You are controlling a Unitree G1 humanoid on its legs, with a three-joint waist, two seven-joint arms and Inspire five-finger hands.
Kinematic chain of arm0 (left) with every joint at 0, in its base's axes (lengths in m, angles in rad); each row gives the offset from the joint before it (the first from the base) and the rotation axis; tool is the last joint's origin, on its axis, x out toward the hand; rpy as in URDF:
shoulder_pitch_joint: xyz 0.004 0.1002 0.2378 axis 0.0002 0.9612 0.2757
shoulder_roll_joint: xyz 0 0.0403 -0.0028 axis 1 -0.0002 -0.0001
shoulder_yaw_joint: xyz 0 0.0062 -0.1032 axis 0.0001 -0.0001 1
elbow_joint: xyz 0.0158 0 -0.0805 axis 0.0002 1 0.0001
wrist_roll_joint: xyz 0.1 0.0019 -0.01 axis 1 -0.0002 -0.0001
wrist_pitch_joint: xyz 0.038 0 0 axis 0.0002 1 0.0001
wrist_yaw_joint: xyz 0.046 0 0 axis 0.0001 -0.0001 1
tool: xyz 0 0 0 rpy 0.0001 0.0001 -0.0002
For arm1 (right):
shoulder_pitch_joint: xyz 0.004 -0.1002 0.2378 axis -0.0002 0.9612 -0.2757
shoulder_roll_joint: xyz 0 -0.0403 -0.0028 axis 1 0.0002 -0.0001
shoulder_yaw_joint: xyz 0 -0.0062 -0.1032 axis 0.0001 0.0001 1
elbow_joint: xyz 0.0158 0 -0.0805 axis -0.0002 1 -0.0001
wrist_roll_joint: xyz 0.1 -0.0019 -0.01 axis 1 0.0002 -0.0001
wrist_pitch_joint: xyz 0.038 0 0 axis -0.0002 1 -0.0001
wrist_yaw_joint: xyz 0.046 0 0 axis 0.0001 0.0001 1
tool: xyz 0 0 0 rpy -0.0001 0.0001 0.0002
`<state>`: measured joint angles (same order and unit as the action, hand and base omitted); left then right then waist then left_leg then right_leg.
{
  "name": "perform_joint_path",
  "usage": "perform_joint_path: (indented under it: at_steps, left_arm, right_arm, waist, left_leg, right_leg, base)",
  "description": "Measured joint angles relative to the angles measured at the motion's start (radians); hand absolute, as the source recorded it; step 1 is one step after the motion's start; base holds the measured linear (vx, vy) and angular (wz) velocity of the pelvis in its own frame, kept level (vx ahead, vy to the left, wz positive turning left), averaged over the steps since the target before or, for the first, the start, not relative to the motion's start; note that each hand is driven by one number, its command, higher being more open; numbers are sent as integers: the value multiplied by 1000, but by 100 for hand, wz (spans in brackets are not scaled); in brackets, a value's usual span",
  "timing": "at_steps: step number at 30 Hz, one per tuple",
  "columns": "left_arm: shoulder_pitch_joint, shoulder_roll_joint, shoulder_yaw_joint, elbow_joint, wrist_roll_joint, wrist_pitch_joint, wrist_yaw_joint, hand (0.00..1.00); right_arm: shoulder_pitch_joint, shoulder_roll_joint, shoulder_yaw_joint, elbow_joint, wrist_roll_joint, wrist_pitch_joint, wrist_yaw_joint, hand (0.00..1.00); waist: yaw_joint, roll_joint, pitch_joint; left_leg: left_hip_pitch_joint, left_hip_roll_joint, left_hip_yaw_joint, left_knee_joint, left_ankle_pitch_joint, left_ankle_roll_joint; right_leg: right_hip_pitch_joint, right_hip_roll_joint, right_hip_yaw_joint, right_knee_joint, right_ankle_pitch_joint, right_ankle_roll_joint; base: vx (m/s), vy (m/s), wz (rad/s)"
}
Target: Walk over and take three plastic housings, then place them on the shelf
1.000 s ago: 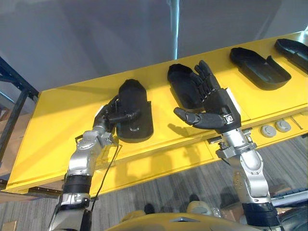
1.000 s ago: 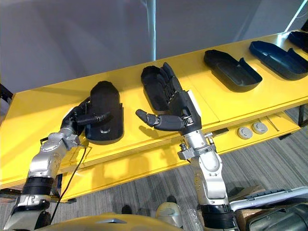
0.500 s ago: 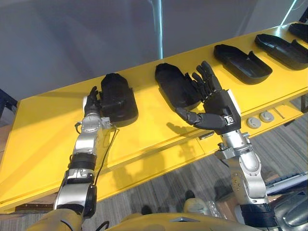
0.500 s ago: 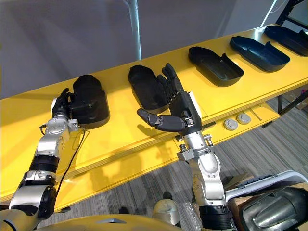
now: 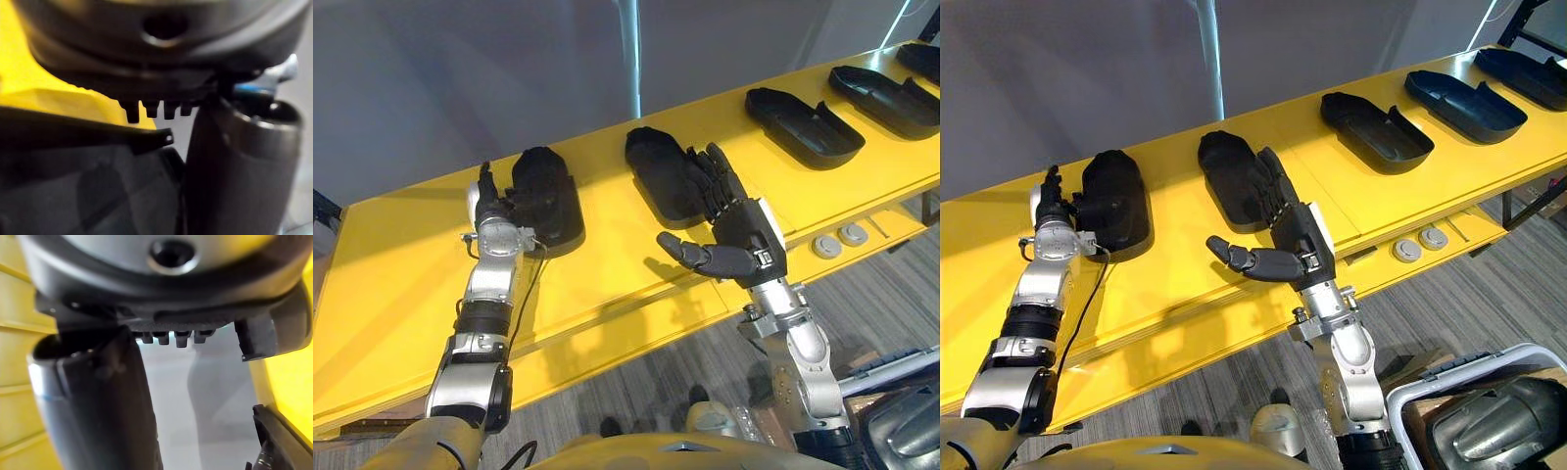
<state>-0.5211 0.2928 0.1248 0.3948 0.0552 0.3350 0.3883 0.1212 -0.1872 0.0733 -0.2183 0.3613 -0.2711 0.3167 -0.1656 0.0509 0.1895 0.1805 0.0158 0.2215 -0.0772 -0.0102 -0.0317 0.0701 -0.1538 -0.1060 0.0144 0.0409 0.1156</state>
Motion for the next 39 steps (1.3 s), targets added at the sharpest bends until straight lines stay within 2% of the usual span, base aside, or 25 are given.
perform_joint_path:
  at_steps: [5,12,14,17,18,22,25,26,29,33,36,39]
  left_arm:
    - [4,0,51,-127,77,-1,68,100]
    - [112,-23,114,-321,114,-27,157,100]
    - [146,-54,125,-390,114,-65,171,100]
    - [216,-95,126,-542,113,-173,178,100]
    - [238,-105,123,-603,103,-226,173,100]
    - [303,-138,97,-766,42,-371,106,100]
    - [419,-173,63,-838,-29,-483,17,100]
    - [491,-198,54,-864,-75,-526,-28,100]
    - [623,-241,57,-876,-151,-584,-110,100]
    - [772,-285,105,-876,-214,-634,-192,100]
    - [811,-288,153,-876,-210,-682,-220,100]
    - [816,-287,197,-876,-239,-718,-257,100]
  right_arm:
    - [19,8,18,0,-3,0,-23,100]
    - [26,15,18,-1,-41,0,-48,100]
    - [27,24,18,-2,-42,0,-56,100]
    - [27,40,24,-3,-44,0,-68,100]
    - [26,43,34,-6,-54,0,-72,100]
    - [36,48,57,-34,-105,0,-90,100]
    - [49,49,51,-52,-117,0,-102,100]
    - [62,60,30,-63,-119,0,-106,100]
    - [87,81,-54,-72,-117,-3,-110,100]
    - [114,105,-198,-74,-81,-33,-112,100]
    - [120,110,-287,-94,-56,-50,-113,100]
    - [118,110,-323,-131,-30,-74,-103,100]
  waist:
    - [4,0,0]
    - [19,1,-1]
    - [25,1,-1]
    - [31,2,-2]
    - [33,2,-3]
    - [38,9,-13]
    - [39,23,-36]
    - [42,29,-42]
    - [54,29,-47]
    - [72,15,-55]
    - [83,3,-62]
    - [87,-9,-68]
  left_leg:
    - [-1,0,-4,0,0,0]
    - [0,0,-16,1,0,0]
    - [-2,0,-24,2,1,0]
    - [-4,-1,-35,3,1,1]
    - [-4,-2,-36,3,1,1]
    - [-6,-5,-40,3,1,1]
    - [-11,-5,-47,3,0,1]
    - [-13,-3,-51,4,0,1]
    - [-12,-1,-59,4,0,0]
    - [-15,0,-68,3,-4,-6]
    - [-16,-1,-78,2,-4,-6]
    - [-18,-1,-89,2,-4,-7]
  right_leg:
    - [1,0,-3,0,0,-1]
    - [7,-2,-16,-1,-2,-3]
    - [10,-3,-25,-1,-3,-4]
    - [18,-5,-36,-4,-3,-4]
    - [18,-6,-37,-4,-3,-4]
    - [21,-11,-42,-11,-3,-4]
    - [24,-15,-51,-17,-3,-4]
    - [25,-14,-55,-19,-3,-4]
    - [37,-13,-65,-28,-2,-3]
    - [40,-13,-81,-32,-2,-2]
    - [47,-14,-86,-33,-1,-2]
    - [54,-16,-100,-35,-2,-2]
  base:
    - [0,0,0]
    - [-1,-1,4]
    - [-6,-5,12]
    - [3,0,12]
    - [-1,5,3]
    - [-7,6,3]
    - [-5,5,7]
    - [-16,-18,8]
    - [-26,-17,9]
    - [-20,-10,7]
    - [-13,-2,9]
    - [-12,-3,12]
